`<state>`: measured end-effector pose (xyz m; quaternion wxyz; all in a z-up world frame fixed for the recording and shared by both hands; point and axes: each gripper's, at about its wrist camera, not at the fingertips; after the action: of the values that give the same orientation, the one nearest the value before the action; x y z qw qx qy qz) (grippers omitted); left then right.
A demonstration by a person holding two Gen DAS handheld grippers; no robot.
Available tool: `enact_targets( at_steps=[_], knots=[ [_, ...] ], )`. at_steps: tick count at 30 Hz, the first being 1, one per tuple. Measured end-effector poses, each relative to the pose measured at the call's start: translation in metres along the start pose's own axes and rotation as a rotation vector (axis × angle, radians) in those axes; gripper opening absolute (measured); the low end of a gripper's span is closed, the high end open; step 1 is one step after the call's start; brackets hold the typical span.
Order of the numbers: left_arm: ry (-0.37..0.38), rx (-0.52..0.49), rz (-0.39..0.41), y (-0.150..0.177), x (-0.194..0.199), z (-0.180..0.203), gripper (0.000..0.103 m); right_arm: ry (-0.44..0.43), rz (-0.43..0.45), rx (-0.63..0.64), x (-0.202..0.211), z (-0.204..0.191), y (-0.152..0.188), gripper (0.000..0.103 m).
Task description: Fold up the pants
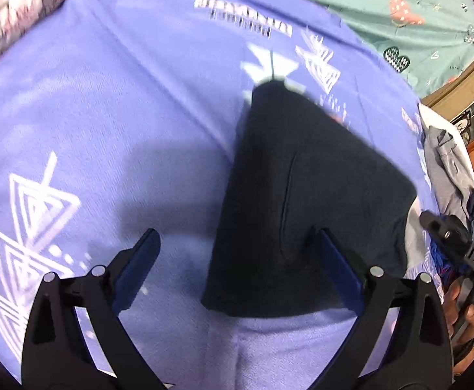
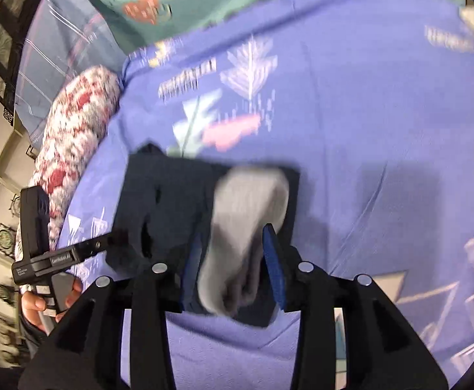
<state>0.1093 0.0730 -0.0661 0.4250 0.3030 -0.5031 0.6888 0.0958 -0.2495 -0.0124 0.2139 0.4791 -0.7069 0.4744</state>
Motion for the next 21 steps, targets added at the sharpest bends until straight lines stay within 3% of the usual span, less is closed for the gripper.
enact_targets(
  at_steps=[2, 7, 9, 12, 16, 19, 21],
  knots=[
    [-0.015, -0.008, 0.030, -0.013, 0.007, 0.002, 0.097, 0.034, 0.047, 0.019, 0.004, -0.002, -0.008, 0.039],
    [0.019, -0.028, 0.042, -0.043, 0.001, 0.016, 0.097, -0.043, 0.019, 0.021, -0.019, -0.011, -0.023, 0.031],
    [0.038, -0.031, 0.009, -0.051, -0.015, 0.021, 0.097, 0.015, 0.031, 0.055, -0.031, -0.016, -0.025, 0.029],
    [-0.014, -0.015, -0.065, -0.054, -0.048, 0.019, 0.099, 0.079, 0.019, 0.077, -0.049, -0.007, -0.027, 0.029],
    [0.024, 0.036, -0.085, -0.053, -0.054, 0.011, 0.100, 0.135, 0.032, 0.146, -0.054, -0.012, -0.022, 0.033],
    [0.052, 0.039, -0.080, -0.051, -0.042, 0.009, 0.099, 0.054, 0.034, 0.100, -0.038, -0.008, -0.022, 0.038],
    [0.074, 0.039, -0.087, -0.046, -0.035, 0.006, 0.099, -0.022, 0.043, 0.032, -0.019, 0.004, -0.017, 0.049]
  ],
)
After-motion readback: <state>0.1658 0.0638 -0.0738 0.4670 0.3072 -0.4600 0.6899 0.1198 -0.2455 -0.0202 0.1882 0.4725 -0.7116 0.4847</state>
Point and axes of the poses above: each gripper's, at about its wrist camera, not at the fingertips, and x roughly against the way its jaws point, z to its right, y to its underside, and after that the axes turned 5 degrees about -x, right-handed
